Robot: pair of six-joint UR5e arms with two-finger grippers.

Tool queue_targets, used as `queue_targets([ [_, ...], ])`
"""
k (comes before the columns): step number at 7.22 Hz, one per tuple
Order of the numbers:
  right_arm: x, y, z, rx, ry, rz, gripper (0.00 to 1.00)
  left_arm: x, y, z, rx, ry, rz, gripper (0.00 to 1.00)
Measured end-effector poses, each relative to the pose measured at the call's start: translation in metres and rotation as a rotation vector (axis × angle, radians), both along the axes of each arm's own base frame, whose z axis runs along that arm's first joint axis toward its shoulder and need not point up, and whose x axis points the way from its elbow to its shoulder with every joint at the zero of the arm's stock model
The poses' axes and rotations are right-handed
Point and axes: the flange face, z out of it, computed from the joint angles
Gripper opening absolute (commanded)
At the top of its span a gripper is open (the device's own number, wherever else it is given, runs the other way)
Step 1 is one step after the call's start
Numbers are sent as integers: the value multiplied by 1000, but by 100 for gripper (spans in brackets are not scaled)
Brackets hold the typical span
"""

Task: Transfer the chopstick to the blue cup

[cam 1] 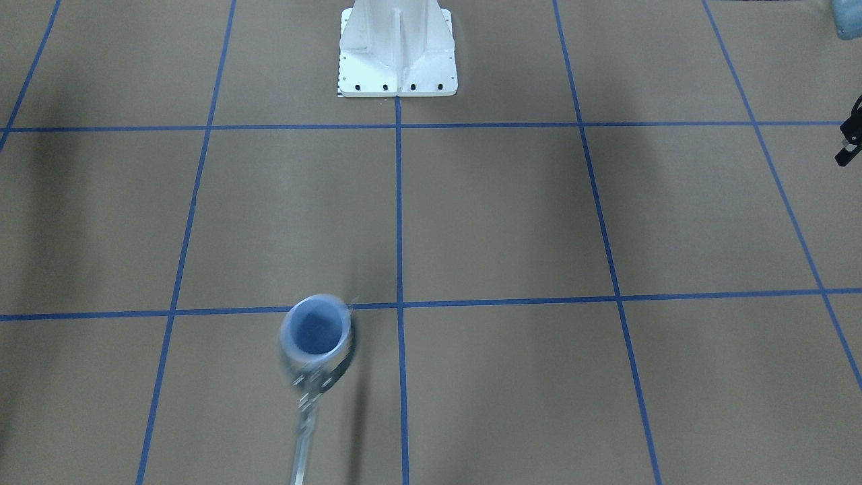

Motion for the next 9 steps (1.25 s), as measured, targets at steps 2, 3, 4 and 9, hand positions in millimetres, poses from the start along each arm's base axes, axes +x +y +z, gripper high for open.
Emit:
queue_targets([
  [2, -3, -1, -1, 3, -4, -8, 100, 0, 0, 0, 1, 0, 0, 98],
  [3, -5, -1, -2, 5, -4, -12, 100, 0, 0, 0, 2, 0, 0, 98],
  [4, -7, -2, -3, 7, -4, -16, 100, 0, 0, -1, 2, 0, 0, 98],
  [9, -10, -2, -4, 9, -6, -21, 100, 0, 0, -1, 3, 0, 0, 98],
])
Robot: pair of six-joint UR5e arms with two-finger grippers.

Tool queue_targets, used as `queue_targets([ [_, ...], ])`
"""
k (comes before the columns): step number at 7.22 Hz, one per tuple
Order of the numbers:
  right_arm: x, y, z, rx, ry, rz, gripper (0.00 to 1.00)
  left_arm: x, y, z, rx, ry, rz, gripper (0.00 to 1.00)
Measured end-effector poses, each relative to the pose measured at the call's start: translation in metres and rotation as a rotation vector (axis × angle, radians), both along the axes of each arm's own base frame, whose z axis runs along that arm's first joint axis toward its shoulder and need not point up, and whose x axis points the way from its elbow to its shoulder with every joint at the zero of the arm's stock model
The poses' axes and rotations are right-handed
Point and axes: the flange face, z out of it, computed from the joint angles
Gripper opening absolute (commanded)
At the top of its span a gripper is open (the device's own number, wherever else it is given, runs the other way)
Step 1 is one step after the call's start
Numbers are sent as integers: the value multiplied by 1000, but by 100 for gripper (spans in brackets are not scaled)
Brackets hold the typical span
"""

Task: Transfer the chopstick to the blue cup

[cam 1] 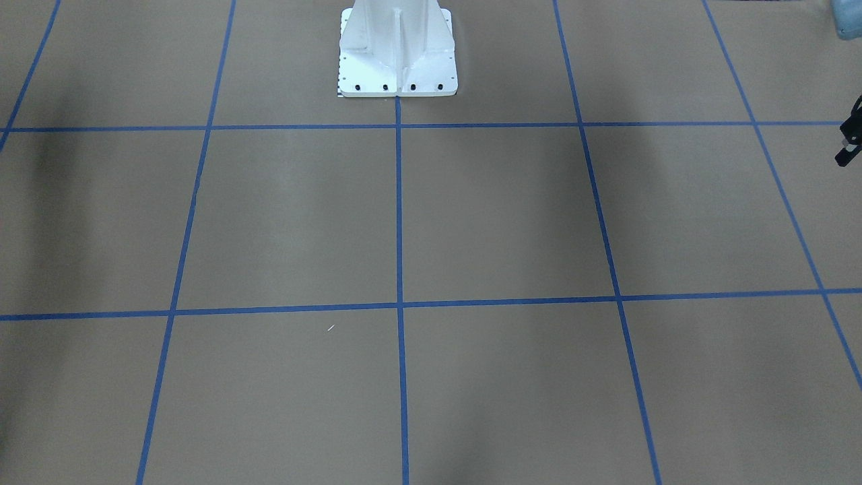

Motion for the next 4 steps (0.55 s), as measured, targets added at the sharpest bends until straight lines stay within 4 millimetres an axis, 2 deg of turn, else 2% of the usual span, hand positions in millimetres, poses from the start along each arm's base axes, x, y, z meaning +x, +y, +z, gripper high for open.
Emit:
queue_targets([
  [4, 0, 0, -1, 3, -5, -4, 100, 0, 0, 0, 0, 0, 0, 98],
])
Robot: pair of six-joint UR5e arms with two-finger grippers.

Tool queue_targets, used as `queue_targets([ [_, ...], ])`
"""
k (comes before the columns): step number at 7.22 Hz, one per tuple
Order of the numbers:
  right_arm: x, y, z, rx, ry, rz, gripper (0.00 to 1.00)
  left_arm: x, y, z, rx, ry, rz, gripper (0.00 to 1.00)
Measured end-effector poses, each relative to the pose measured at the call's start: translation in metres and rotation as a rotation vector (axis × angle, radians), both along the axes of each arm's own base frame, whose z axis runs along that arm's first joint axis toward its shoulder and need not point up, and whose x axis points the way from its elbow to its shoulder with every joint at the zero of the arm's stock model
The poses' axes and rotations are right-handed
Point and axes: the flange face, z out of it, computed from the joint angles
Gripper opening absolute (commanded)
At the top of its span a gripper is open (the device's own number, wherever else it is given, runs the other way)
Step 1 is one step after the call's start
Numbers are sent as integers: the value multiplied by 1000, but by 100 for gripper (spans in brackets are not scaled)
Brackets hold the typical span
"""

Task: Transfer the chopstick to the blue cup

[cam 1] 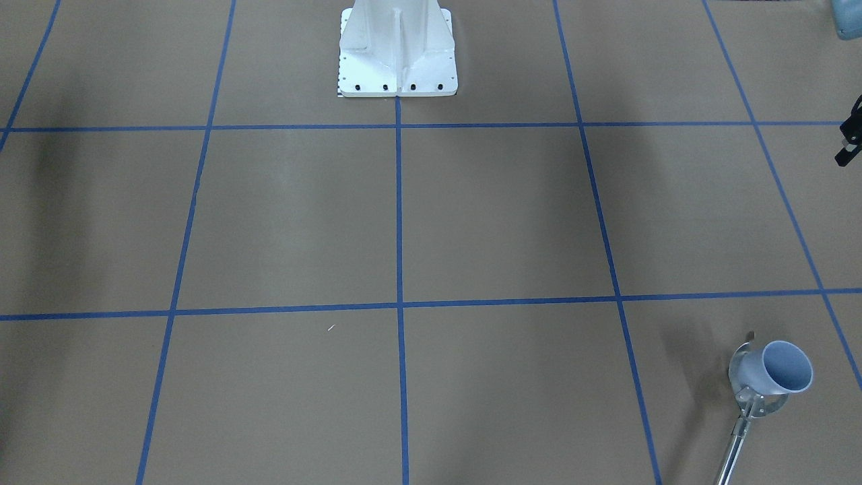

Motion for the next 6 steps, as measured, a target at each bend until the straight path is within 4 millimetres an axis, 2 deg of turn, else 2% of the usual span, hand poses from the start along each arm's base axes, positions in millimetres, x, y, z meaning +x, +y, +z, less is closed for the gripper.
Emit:
queue_targets([
  [6, 0, 0, -1, 2, -2, -1, 100, 0, 0, 0, 7, 1, 0, 98],
])
